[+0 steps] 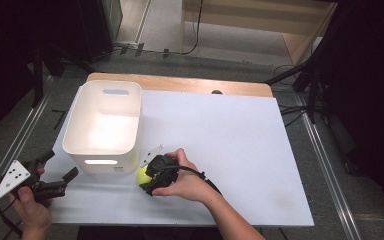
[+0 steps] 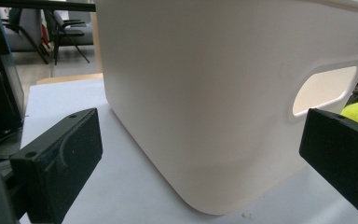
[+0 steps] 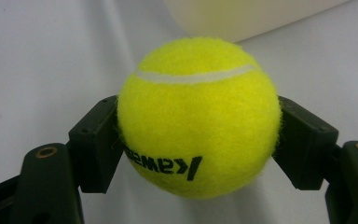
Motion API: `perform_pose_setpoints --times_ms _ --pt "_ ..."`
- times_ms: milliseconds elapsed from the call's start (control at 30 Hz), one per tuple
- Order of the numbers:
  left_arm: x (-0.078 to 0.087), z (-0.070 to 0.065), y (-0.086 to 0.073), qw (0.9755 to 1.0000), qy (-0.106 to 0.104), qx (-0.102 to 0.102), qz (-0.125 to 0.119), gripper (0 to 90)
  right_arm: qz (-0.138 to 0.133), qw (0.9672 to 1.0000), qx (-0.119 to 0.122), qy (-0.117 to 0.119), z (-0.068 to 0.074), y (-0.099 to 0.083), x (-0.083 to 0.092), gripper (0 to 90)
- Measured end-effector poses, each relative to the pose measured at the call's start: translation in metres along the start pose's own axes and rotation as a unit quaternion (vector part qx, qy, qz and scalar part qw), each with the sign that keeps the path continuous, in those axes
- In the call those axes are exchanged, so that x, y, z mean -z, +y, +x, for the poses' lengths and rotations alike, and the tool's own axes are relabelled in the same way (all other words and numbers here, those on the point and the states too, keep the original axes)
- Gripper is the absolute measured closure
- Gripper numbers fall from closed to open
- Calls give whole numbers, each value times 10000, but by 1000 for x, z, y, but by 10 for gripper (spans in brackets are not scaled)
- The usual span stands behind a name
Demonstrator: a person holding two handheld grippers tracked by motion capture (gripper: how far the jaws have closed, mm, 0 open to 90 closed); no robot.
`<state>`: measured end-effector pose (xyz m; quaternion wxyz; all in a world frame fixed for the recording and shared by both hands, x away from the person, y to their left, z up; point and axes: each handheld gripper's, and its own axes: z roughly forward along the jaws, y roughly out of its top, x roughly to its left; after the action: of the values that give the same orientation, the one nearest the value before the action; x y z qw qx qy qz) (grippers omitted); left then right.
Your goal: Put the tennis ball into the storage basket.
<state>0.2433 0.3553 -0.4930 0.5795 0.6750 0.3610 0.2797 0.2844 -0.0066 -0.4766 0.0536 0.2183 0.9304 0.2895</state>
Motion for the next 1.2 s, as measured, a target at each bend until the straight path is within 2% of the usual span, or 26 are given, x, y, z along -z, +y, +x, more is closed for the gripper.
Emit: perform_pose_setpoints --times_ms 400,467,700,1200 --pt "0 0 0 10000 6 -13 11 0 -170 9996 -193 -84 -12 -1 18 239" --pt "0 0 0 10000 9 -14 7 0 -204 9996 -142 -110 -14 -1 22 239" --pt "0 0 0 10000 -1 -5 0 0 -258 9993 -230 -166 -21 3 33 239" --pt "0 0 0 10000 0 1 -1 0 -399 9987 -239 -229 -31 15 52 241"
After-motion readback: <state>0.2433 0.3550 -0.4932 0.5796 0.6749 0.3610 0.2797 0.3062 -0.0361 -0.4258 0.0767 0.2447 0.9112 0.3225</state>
